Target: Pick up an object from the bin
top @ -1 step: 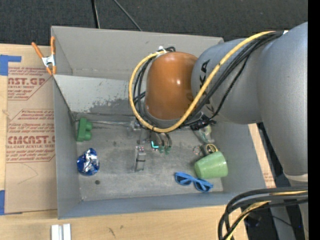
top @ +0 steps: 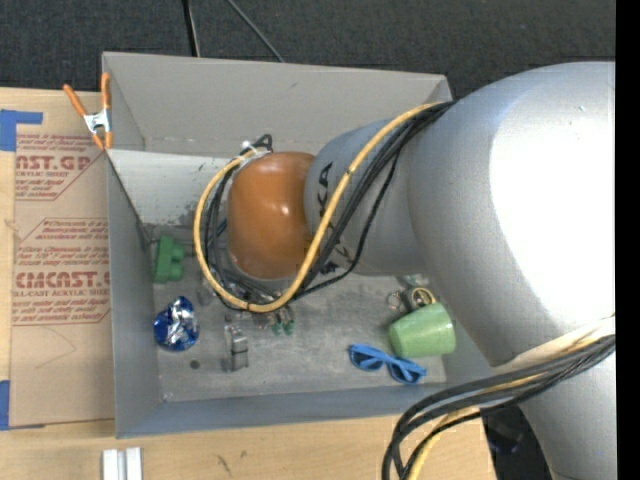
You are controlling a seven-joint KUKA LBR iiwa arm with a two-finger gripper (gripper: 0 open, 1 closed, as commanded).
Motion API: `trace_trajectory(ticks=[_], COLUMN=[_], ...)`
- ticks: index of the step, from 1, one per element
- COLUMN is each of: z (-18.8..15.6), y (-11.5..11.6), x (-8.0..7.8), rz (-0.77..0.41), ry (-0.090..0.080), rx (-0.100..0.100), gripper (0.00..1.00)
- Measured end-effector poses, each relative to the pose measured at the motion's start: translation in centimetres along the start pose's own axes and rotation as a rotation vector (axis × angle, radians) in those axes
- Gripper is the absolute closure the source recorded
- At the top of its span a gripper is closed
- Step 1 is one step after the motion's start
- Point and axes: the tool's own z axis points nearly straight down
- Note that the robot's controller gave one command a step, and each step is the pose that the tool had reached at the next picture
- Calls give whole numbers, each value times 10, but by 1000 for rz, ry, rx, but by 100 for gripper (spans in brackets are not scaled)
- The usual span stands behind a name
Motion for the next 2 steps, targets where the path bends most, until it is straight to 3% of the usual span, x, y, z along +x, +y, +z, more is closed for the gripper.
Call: trace_trajectory(ticks=[1, 2], z=[-4, -5], y=[56, 53], x=[-32, -32], rz=[-81, -78], ry=[-7, -4], rx=[-1, 1], gripper=[0, 100])
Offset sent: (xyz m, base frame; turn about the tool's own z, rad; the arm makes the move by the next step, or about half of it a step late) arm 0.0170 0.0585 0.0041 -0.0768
